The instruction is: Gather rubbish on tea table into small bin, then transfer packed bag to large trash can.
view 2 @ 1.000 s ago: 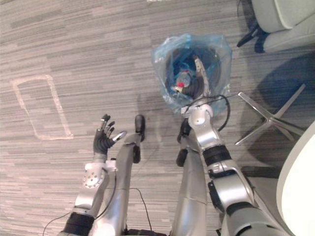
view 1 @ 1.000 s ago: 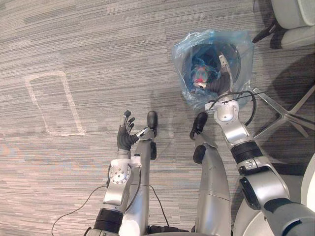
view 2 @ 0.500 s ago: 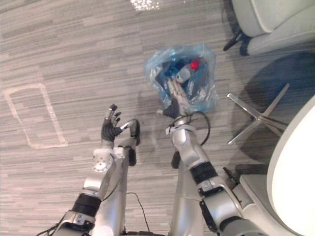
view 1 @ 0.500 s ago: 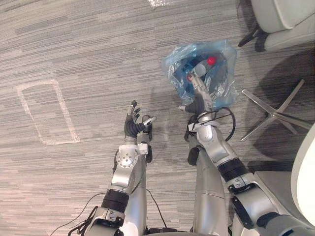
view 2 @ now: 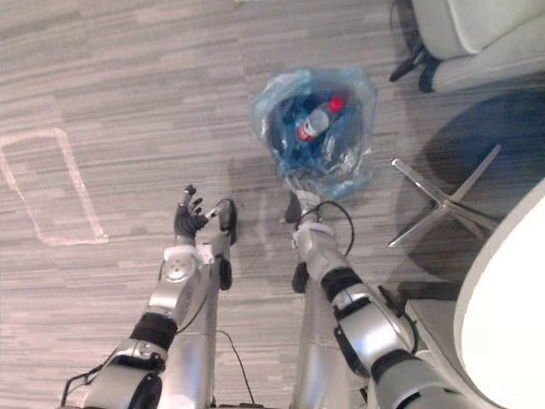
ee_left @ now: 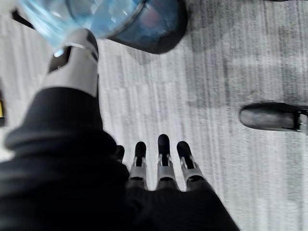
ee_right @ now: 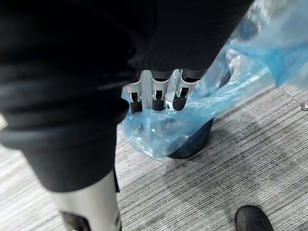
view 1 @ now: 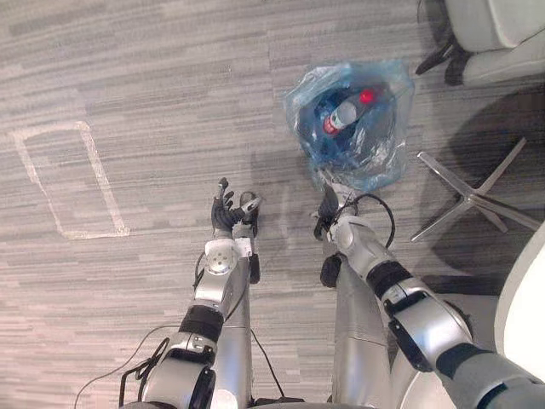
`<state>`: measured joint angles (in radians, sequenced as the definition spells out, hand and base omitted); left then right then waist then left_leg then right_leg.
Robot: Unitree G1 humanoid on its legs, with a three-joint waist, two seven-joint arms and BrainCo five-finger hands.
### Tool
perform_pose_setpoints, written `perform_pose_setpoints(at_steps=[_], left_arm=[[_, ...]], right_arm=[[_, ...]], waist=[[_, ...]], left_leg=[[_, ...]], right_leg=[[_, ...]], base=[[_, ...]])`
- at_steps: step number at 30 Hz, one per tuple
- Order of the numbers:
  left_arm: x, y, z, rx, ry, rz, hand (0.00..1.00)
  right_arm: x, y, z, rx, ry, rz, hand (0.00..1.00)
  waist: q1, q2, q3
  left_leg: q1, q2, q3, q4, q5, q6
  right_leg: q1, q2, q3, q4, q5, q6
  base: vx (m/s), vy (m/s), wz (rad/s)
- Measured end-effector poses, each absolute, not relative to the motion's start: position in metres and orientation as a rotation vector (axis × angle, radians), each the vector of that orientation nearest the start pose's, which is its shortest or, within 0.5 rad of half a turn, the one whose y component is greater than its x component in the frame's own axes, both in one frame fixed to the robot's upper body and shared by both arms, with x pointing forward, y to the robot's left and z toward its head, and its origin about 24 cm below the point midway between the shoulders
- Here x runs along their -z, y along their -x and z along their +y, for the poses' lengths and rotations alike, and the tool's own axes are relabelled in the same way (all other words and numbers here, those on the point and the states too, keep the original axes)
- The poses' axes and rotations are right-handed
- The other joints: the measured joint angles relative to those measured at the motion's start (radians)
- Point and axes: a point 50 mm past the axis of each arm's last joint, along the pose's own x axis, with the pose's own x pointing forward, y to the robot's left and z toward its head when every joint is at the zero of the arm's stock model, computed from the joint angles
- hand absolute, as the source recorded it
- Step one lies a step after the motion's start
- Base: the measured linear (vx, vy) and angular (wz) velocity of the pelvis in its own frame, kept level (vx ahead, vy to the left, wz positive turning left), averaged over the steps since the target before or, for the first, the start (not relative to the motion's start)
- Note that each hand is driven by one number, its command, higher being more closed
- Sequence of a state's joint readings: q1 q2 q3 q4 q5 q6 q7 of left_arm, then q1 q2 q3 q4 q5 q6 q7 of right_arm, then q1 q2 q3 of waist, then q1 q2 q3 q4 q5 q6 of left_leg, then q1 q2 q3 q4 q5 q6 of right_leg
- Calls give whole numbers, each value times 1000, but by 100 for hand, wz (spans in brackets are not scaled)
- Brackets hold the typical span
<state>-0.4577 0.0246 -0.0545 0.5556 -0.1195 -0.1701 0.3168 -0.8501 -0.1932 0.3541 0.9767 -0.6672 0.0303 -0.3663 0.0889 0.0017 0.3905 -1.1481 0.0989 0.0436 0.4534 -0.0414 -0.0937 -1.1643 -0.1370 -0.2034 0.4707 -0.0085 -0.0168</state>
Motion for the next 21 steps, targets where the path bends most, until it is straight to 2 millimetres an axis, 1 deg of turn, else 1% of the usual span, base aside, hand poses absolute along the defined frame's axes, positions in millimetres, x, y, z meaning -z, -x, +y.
perform_pose_setpoints(at_steps=[3, 4, 7, 9, 13, 18, 21], left_arm=[[-57, -333, 126, -179, 73, -51, 0], [-57, -333, 126, -182, 84, -56, 0], [-59, -334, 127, -184, 95, -64, 0], [-58, -336, 128, -190, 104, -55, 0], [-58, -336, 127, -196, 116, -51, 0], [-54, -336, 129, -205, 115, -32, 0], [-49, -336, 130, -209, 111, -13, 0]], right_arm=[[-92, -390, -127, 64, 1154, -102, 0], [-94, -391, -128, 75, 1149, -104, 100], [-104, -394, -125, 98, 1138, -138, 100], [-115, -398, -125, 131, 1114, -166, 100], [-123, -400, -125, 157, 1064, -176, 100], [-122, -399, -119, 168, 1006, -175, 100], [-122, -398, -119, 184, 976, -179, 100]], waist=[[2, 0, 0], [4, 0, 0], [6, 0, 0], [6, 0, 0], [9, 0, 0], [12, 0, 0], [16, 0, 0]], left_leg=[[-6, -6, -2, -8, 4, 1], [-11, -10, -2, -16, 4, 1], [-43, -11, -3, -19, 1, 5], [-74, -9, -4, -19, 15, -3], [-72, -9, -7, -17, 21, -5], [-72, -6, -4, -17, 21, -4], [-70, -4, -1, -15, 21, -4]], right_leg=[[-13, -10, -2, 24, -18, -2], [-26, -18, -3, 42, -28, -2], [-63, -21, -5, 53, -31, -3], [-92, -22, -10, 60, -31, -4], [-91, -22, -12, 64, -31, -4], [-90, -21, -10, 61, -31, -4], [-88, -20, -10, 61, -31, -4]], base=[[0, -8, 20], [-3, -11, 18], [-14, -16, 10], [-21, -25, 10], [-5, -10, 3], [0, 0, 0], [-6, -6, -1]])
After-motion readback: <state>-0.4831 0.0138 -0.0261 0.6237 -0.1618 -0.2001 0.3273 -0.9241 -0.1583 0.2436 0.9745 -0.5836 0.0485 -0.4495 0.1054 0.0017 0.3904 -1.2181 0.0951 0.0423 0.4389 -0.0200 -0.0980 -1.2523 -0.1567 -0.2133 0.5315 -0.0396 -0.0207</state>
